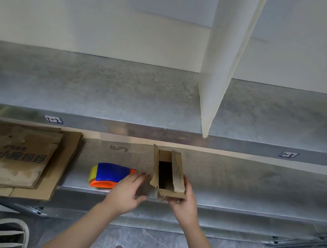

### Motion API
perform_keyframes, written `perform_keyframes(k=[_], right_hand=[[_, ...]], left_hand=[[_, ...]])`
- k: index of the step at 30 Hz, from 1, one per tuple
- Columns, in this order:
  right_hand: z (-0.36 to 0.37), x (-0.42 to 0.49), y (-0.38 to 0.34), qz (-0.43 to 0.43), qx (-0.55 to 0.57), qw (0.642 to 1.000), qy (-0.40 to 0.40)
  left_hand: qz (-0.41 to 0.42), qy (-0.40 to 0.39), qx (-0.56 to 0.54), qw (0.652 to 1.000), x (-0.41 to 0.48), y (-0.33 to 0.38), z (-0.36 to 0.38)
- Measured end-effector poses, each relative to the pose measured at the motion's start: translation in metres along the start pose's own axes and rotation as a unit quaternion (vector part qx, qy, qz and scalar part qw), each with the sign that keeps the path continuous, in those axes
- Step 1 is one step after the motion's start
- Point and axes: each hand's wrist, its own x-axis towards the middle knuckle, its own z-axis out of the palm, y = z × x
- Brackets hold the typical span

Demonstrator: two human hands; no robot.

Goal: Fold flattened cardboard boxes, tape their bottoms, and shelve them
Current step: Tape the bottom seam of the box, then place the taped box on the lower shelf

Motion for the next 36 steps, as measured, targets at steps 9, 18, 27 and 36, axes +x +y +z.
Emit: perform_keyframes(k=[9,18,27,36], right_hand=[[-0.083,-0.014,0.002,0.026,-0.026,0.998,0.053],[-0.222,-0.050,0.033,0.023,-0.003,0.995,0.097],[-0.402,-0.083,0.096,0.039,-0.020,0.993,0.107],[-0.539,-0.073,0.153,0.070,-0.022,0.985,0.157]], left_hand=[[0.186,0.030,0.270,0.944,0.034,0.031,-0.015],[0.244,0.035,0.304,0.920,0.055,0.165,0.048],[0.251,0.056,0.268,0.928,0.076,0.331,0.140],[0.287,0.044,0.255,0.922,0.135,0.453,0.213]])
